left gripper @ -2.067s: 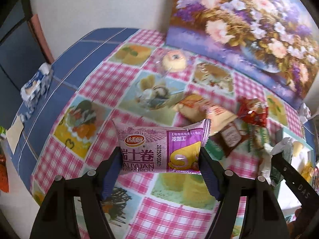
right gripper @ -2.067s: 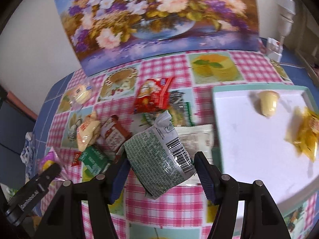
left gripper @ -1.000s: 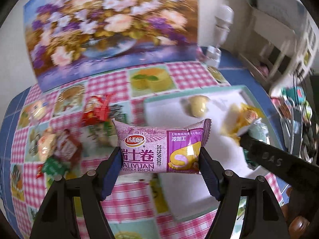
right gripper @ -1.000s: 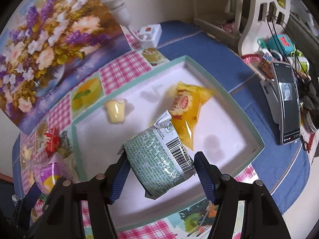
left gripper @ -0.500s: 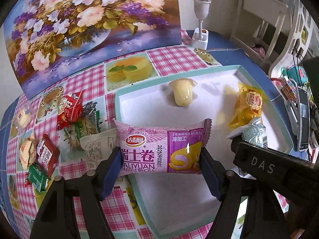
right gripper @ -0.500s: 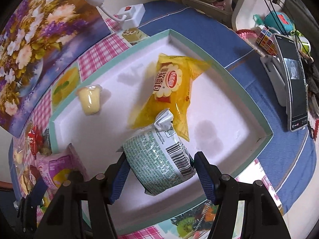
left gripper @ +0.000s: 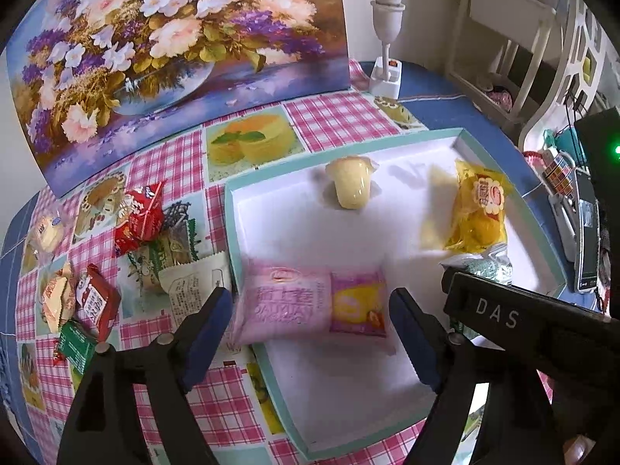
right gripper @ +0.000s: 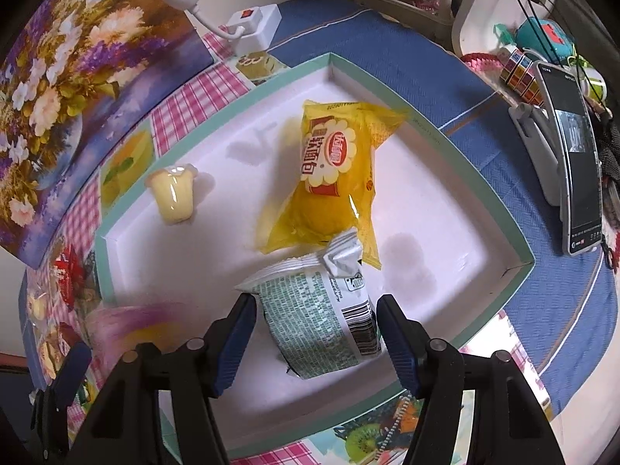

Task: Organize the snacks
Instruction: 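Carry the pink roll pack and green-white bag into the tray and release, then grasp the green packet with the left tool while the right tool grasps the white packet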

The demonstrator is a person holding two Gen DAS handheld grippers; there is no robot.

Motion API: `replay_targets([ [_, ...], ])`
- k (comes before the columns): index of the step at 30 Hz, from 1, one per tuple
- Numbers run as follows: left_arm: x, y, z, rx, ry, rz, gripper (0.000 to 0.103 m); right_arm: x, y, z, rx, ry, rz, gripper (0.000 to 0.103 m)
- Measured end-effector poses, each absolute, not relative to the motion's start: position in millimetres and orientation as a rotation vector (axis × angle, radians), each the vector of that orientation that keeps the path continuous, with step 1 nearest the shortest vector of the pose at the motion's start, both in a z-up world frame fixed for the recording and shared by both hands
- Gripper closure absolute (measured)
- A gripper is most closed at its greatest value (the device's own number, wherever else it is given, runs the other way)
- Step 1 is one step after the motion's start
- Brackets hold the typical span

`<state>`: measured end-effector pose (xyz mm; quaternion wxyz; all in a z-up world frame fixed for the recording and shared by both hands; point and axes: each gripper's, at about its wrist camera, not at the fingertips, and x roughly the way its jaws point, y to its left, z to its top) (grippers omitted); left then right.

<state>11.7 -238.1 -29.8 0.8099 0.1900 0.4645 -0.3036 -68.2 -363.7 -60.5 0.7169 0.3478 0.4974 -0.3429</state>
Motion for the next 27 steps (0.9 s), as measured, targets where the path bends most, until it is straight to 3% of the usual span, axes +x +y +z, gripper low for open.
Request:
replay_targets([
  [15,33,-204,-10,0.305,1.007,-0.538,0.019,-70,-362,-37,0.742,1.02,-0.766,0.033],
  [18,49,-184,-11,0.246,1.032,-0.457,0.019,-66,-359,-42,0.732,1.038,-0.744,0.02],
  [23,74,-145,-14,0.192,1.043,-0.316,0.008,-54,-347,-45,0.689,1.055,-0.708,0.017],
  [25,83,-125,-14,0.151,1.051,-0.265,0.008,-50,-343,-46,0.693,1.053,-0.68,0.002],
  [27,91,-107,-14,0.111,1.054,-0.217,0.007,-47,-339,-45,0.695,1.048,-0.66,0.0],
])
